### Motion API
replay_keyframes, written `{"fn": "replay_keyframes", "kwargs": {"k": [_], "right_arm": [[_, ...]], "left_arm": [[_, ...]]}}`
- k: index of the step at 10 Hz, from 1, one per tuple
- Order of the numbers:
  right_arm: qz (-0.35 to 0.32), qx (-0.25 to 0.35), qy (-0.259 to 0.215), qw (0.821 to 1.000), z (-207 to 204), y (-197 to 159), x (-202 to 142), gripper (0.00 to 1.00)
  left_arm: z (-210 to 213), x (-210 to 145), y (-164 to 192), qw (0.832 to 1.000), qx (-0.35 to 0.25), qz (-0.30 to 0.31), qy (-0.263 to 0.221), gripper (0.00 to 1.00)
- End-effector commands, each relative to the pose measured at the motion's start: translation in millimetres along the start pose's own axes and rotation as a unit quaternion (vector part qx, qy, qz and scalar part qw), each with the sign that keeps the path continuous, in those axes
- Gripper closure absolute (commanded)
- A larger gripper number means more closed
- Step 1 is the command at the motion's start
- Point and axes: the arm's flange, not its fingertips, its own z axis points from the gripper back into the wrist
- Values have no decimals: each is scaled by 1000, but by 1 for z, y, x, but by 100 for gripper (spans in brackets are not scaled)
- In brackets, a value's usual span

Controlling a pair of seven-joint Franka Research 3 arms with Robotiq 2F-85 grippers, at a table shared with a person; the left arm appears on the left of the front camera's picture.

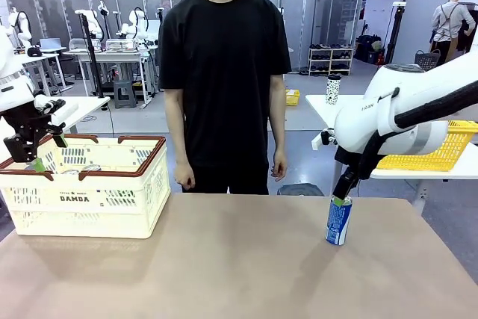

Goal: Place the drinks into the Shopping basket.
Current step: Pick up one drink and place it into the Shopping basket.

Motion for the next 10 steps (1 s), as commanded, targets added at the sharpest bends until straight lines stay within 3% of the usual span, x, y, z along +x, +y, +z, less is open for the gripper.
{"fn": "replay_keyframes", "kwargs": {"k": [1, 10], "right_arm": [[0, 32, 6, 999, -3, -12, 3, 0], [-4, 76, 29, 997, -42, -12, 0, 0]], "left_arm": [[1, 0, 1, 1000, 2, 7, 3, 0], [1, 0, 1, 1000, 2, 7, 3, 0]]}}
